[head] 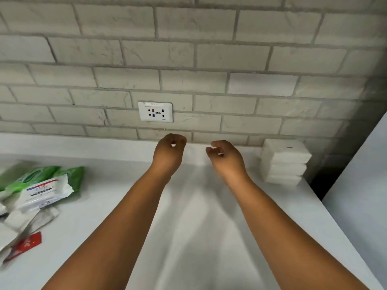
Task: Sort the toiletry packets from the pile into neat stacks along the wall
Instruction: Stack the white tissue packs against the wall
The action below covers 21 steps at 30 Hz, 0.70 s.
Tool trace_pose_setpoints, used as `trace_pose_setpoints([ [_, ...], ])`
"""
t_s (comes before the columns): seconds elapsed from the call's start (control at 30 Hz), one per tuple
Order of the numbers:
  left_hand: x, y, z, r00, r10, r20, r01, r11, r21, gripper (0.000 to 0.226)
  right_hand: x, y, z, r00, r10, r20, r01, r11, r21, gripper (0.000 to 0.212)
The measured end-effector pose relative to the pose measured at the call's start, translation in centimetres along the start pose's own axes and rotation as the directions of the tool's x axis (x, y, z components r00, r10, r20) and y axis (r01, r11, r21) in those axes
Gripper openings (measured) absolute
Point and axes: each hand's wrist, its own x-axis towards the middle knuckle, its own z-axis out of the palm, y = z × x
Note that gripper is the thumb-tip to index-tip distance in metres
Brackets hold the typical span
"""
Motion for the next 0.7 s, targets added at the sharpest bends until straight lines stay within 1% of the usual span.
trace_pose_setpoints([
  [0.1, -0.5, -1.8, -5.2, 0.997, -0.027, -0.072, 0.027, 1.0, -0.002, 0.008, -1.8, -1.9, 4.3, 0.997, -0.023, 0.071, 0.021, 0.999, 0.026, 0.026],
  [0.23, -1.0, -4.7, -12.6, 0.986, -0.058, -0.158, 0.061, 0.998, 0.015, 0.016, -4.6, -4.8, 10.8, 0.983, -0.06, 0.175, 0.055, 0.998, 0.035, 0.025],
  [0.3, -1.3, -6.2, -16.5, 0.978, -0.072, -0.198, 0.077, 0.997, 0.018, 0.015, -6.1, -6.3, 14.3, 0.972, -0.073, 0.225, 0.06, 0.996, 0.062, 0.025],
  [0.43, -2.1, -8.7, -24.6, 0.967, -0.075, -0.242, 0.09, 0.994, 0.055, 0.015, -9.5, -9.1, 21.2, 0.946, -0.09, 0.313, 0.058, 0.992, 0.108, 0.024],
  [0.53, -2.8, -10.6, -31.3, 0.959, -0.058, -0.278, 0.087, 0.992, 0.095, 0.018, -12.3, -11.4, 27.0, 0.913, -0.102, 0.395, 0.059, 0.991, 0.118, 0.022],
  [0.63, -3.5, -12.6, -38.0, 0.948, -0.081, -0.306, 0.129, 0.982, 0.14, 0.019, -15.0, -13.5, 32.6, 0.879, -0.121, 0.461, 0.064, 0.988, 0.138, 0.021],
  [0.7, -3.8, -14.1, -42.5, 0.945, -0.071, -0.321, 0.142, 0.968, 0.205, 0.023, -16.9, -14.7, 36.0, 0.852, -0.122, 0.509, 0.054, 0.988, 0.147, 0.02],
])
